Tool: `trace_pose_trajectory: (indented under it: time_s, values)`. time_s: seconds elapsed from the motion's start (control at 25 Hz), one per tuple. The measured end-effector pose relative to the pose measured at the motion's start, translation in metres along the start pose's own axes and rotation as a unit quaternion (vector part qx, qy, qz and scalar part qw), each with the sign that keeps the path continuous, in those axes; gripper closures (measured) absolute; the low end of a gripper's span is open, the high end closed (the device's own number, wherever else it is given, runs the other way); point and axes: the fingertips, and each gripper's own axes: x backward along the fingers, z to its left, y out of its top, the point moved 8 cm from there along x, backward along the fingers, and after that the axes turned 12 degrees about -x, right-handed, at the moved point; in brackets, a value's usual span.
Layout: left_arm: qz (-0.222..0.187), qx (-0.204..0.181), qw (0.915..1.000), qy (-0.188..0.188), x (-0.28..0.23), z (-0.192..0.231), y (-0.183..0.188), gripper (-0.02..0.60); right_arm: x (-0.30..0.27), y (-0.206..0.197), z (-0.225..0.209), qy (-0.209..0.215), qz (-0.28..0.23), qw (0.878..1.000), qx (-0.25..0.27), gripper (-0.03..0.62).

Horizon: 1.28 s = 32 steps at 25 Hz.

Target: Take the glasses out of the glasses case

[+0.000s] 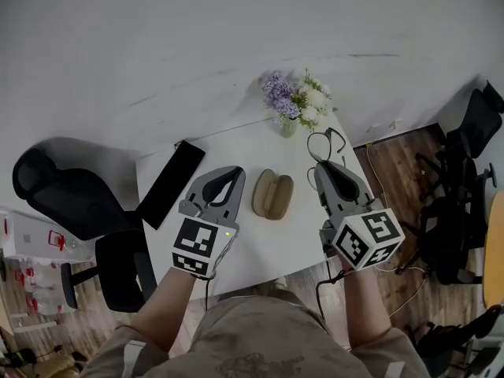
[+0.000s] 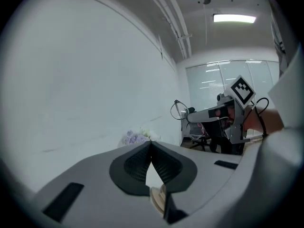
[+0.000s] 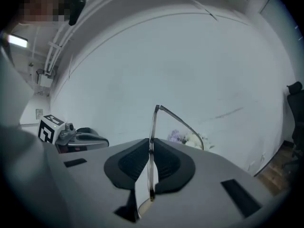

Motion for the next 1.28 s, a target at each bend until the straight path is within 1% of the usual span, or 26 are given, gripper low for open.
trace_pose_trajectory:
  time_s: [0.16, 0.28, 0.44, 0.64, 0.84, 1.08, 1.28]
  values:
    - [-0.053, -0.035, 0.9979, 0.012, 0.025, -0.001, 0.043, 0.566, 0.033, 0.030, 0.029, 0.024, -0.051, 0.997, 0.044, 0.543]
    - [-0.095, -0.025, 0.9948, 0.025, 0.046, -0.006, 0.071, 0.565, 0.060, 0.047, 0.048, 0.036, -0.084, 0.993, 0.070, 0.543]
    - [-0.119, -0.034, 0.9916, 0.038, 0.063, -0.009, 0.090, 0.565, 0.087, 0.061, 0.068, 0.045, -0.113, 0.988, 0.100, 0.543]
    - [-0.119, -0.037, 0.9914, 0.039, 0.073, -0.020, 0.092, 0.566, 0.114, 0.062, 0.084, 0.056, -0.115, 0.983, 0.129, 0.543]
    - [-0.116, -0.033, 0.9921, 0.037, 0.080, -0.030, 0.088, 0.565, 0.125, 0.047, 0.088, 0.068, -0.097, 0.985, 0.123, 0.543]
    - [-0.083, -0.026, 0.9958, 0.029, 0.083, -0.041, 0.068, 0.566, 0.123, 0.023, 0.083, 0.070, -0.059, 0.989, 0.113, 0.543]
    - [-0.064, -0.016, 0.9975, 0.024, 0.085, -0.047, 0.058, 0.565, 0.122, 0.019, 0.080, 0.072, -0.046, 0.990, 0.109, 0.543]
